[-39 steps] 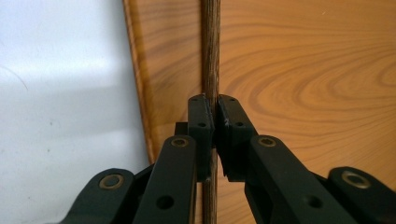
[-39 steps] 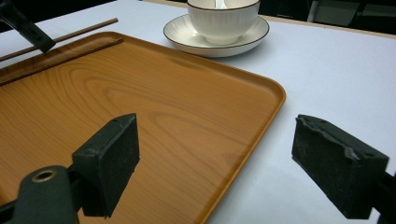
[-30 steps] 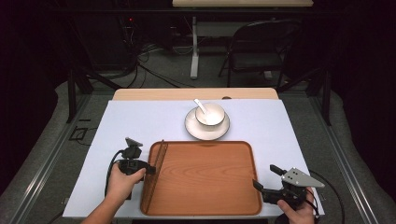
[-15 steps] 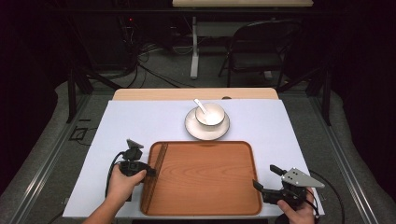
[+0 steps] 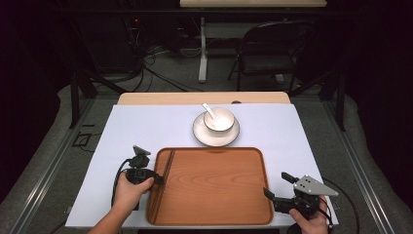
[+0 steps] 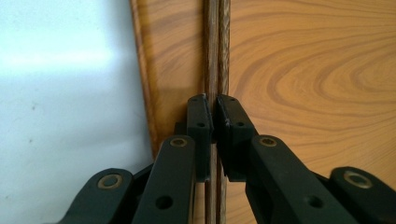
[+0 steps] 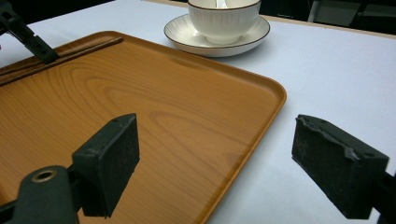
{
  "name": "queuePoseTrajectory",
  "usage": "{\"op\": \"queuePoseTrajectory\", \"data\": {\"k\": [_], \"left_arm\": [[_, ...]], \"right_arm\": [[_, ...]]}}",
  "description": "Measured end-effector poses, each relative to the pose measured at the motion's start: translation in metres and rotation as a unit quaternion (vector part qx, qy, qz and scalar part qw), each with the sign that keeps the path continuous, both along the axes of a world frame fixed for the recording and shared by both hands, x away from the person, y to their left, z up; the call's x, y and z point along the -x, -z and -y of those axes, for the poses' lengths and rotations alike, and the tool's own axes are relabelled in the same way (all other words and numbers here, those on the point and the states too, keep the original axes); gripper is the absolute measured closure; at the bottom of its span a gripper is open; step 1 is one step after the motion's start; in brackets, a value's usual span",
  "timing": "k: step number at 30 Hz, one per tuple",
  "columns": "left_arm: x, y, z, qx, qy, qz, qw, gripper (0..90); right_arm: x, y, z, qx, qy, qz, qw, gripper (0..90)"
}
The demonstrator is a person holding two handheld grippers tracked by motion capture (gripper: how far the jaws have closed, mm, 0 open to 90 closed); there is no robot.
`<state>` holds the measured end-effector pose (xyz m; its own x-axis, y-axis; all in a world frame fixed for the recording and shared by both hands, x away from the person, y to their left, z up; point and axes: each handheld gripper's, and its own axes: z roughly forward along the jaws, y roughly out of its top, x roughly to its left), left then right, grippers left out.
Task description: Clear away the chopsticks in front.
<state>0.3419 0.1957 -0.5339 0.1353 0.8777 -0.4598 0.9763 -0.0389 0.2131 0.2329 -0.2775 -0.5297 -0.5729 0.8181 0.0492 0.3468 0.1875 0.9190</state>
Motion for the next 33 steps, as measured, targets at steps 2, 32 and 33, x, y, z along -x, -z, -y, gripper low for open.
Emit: {"op": "queuePoseTrajectory", "data": {"k": [2, 32, 33], "left_arm": [[-0.001, 0.0, 0.001, 0.001, 0.002, -0.001, 1.0, 84.0], [0.036, -0.018, -0.019, -0.03, 0.01, 0.24, 0.9704, 44.9], [0.038, -0.017, -0.021, -0.028, 0.006, 0.248, 0.9683, 44.0]], "right_arm": [[0.0, 0.0, 0.0, 0.001, 0.0, 0.0, 1.0, 14.7], [-0.001, 0.0, 0.0, -0.003, 0.004, -0.005, 1.0, 14.7], [-0.001, 0.0, 0.0, -0.003, 0.005, -0.005, 1.0, 14.7]]}}
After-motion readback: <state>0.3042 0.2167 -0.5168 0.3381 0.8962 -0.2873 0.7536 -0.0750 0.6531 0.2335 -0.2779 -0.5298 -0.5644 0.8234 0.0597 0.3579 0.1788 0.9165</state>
